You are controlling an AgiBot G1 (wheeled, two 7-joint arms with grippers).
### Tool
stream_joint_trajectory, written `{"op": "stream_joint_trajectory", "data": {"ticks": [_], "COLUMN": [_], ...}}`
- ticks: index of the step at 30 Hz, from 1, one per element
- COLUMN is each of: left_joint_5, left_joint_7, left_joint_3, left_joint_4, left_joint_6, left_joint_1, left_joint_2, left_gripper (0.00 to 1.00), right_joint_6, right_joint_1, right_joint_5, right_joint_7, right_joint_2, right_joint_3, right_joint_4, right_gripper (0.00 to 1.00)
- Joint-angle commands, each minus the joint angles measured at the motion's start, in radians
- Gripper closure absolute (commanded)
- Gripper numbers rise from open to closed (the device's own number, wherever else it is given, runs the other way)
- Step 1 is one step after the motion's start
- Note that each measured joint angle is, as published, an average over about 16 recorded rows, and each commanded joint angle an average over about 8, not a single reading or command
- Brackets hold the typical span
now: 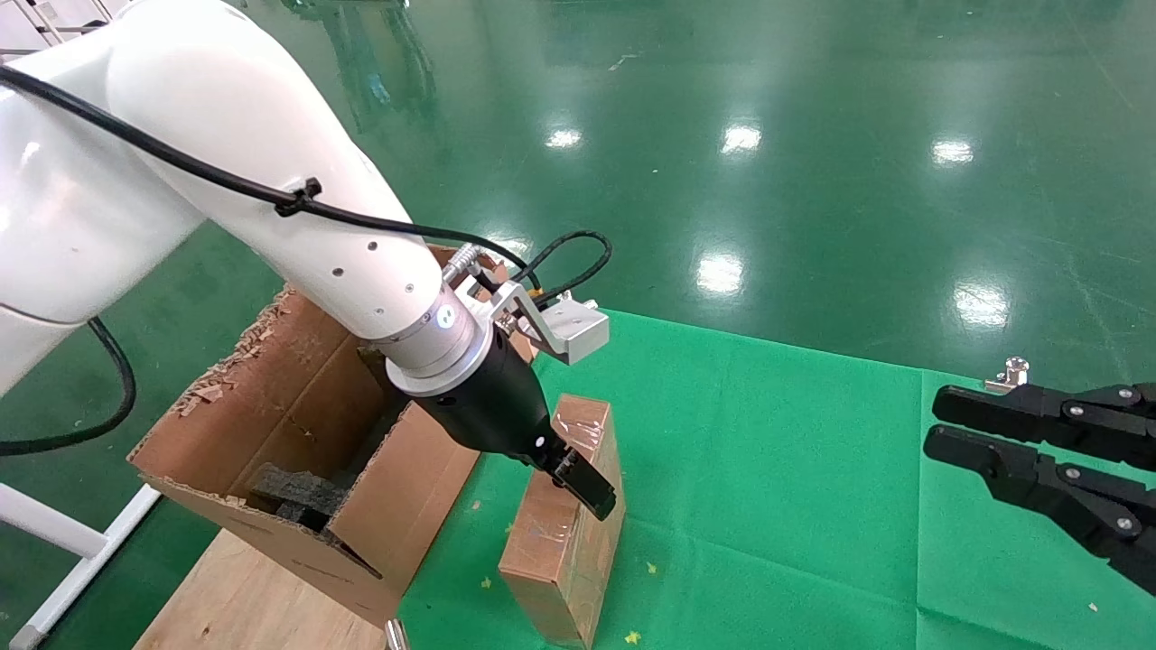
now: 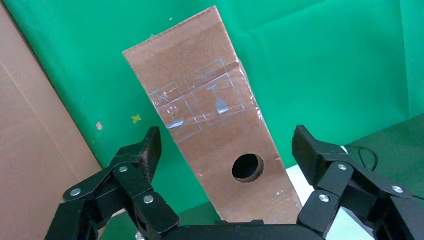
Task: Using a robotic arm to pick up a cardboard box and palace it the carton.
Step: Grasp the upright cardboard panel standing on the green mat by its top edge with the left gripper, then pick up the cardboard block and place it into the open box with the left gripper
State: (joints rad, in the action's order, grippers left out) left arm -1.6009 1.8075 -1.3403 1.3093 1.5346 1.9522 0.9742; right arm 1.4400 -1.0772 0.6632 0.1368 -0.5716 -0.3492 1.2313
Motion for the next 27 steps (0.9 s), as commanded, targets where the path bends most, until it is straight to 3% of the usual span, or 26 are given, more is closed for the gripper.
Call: {"op": "stream_joint_trajectory", "data": {"ticks": [1, 20, 27], "left_joint_5": [0.001, 0.004, 0.052], "left_joint_7": [0.001, -0.003, -0.125], "left_joint_3": [0.001, 0.009, 0.056], "left_joint_4": [0.000, 0.000, 0.016], "left_joint_6": [0.000, -0.004, -0.031], "left_joint_1": [-0.001, 0.000, 0.032], "left_joint_2": [0.000, -0.006, -0.082], "left_gripper": [1.00, 1.00, 1.00], "right_joint_6": [0.000, 0.000, 0.000], "right_joint_1": [0.000, 0.000, 0.000], "right_joint_5": [0.000, 0.000, 0.000], "right_joint_7": [0.000, 0.000, 0.000], "right_joint_2": [0.000, 0.000, 0.000], "right_joint_3": [0.000, 0.000, 0.000], "right_joint_4": [0.000, 0.000, 0.000], "right_gripper": [0.00, 0.00, 0.00]}}
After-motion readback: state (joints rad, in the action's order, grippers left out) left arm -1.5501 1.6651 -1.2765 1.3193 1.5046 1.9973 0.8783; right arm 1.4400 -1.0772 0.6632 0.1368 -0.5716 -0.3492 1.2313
